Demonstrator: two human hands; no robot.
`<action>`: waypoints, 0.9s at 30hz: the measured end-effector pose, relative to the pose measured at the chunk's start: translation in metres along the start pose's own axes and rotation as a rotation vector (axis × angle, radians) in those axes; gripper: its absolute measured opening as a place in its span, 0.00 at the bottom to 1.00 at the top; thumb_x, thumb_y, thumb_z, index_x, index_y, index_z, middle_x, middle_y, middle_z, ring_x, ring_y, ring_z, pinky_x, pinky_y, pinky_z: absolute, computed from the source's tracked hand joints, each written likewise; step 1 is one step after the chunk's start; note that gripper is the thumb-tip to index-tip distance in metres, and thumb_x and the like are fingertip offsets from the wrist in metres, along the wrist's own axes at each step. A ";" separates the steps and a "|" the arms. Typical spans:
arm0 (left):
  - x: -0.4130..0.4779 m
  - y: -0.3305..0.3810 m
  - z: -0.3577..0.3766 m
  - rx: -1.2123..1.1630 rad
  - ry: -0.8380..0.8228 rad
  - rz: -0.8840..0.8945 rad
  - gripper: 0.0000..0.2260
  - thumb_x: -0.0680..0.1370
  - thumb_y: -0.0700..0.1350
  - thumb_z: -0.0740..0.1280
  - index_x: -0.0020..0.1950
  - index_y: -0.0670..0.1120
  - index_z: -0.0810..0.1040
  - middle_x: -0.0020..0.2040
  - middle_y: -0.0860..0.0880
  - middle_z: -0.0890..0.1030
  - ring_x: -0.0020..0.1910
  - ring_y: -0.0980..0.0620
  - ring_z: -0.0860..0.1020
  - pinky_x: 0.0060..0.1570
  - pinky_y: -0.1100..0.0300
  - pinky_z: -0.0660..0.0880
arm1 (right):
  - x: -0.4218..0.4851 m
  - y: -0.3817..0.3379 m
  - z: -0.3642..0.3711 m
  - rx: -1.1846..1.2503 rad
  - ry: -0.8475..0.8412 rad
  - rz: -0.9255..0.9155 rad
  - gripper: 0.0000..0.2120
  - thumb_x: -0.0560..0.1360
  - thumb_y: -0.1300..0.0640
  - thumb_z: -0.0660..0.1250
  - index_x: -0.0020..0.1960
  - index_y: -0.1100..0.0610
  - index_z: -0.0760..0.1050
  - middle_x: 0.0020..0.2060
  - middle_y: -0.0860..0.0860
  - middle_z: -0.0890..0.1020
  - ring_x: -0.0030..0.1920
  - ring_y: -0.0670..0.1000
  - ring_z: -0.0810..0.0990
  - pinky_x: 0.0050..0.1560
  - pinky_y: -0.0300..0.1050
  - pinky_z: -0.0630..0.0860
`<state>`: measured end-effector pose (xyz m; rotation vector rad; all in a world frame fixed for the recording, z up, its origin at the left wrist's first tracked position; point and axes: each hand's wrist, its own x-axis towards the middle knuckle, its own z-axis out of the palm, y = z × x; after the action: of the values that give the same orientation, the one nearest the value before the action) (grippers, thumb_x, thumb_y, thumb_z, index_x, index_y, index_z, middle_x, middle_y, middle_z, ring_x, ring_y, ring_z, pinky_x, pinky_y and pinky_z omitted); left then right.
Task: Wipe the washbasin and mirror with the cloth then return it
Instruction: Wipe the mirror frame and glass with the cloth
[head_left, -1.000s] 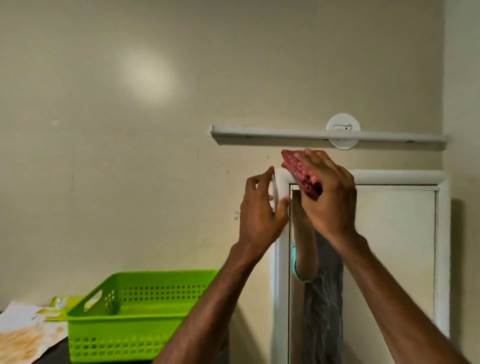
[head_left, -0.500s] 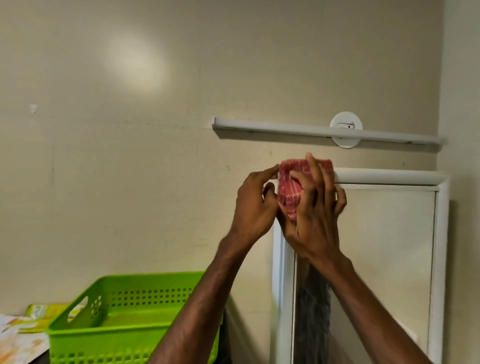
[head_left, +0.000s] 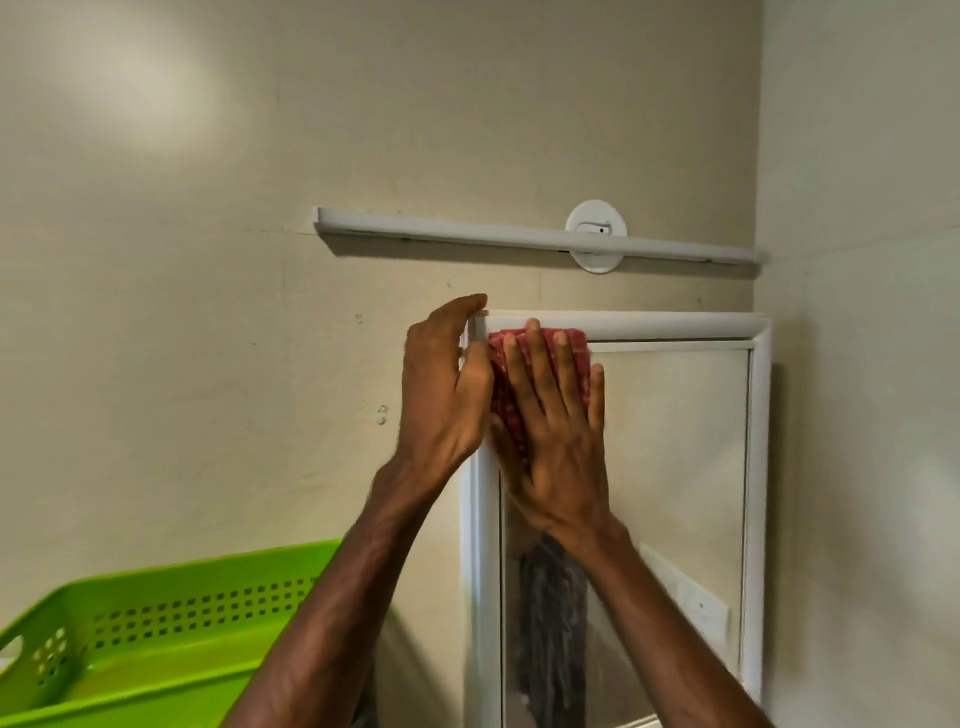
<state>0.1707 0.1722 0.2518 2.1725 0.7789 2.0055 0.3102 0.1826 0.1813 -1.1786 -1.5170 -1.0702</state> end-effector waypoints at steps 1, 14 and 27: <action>-0.001 0.000 0.003 0.014 0.013 0.025 0.20 0.80 0.47 0.57 0.72 0.51 0.74 0.70 0.53 0.74 0.69 0.55 0.69 0.70 0.52 0.70 | 0.002 0.012 -0.001 -0.039 0.004 0.008 0.37 0.83 0.37 0.53 0.85 0.53 0.46 0.85 0.53 0.47 0.84 0.59 0.45 0.80 0.72 0.48; -0.005 -0.005 0.016 0.309 0.039 0.114 0.23 0.78 0.39 0.61 0.74 0.48 0.70 0.72 0.49 0.71 0.72 0.49 0.66 0.66 0.67 0.59 | 0.006 0.068 -0.003 -0.102 0.145 0.398 0.35 0.83 0.41 0.52 0.85 0.53 0.44 0.85 0.55 0.49 0.84 0.57 0.44 0.81 0.68 0.49; 0.003 0.019 0.046 0.643 -0.072 0.296 0.25 0.74 0.47 0.57 0.71 0.46 0.72 0.68 0.48 0.76 0.72 0.46 0.70 0.77 0.41 0.53 | -0.009 0.135 -0.018 -0.168 0.060 0.164 0.34 0.84 0.42 0.52 0.85 0.56 0.49 0.84 0.56 0.49 0.84 0.59 0.47 0.81 0.69 0.50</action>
<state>0.2201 0.1697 0.2560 2.8295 1.3055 1.9733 0.4467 0.1862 0.1894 -1.3497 -1.2794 -1.1278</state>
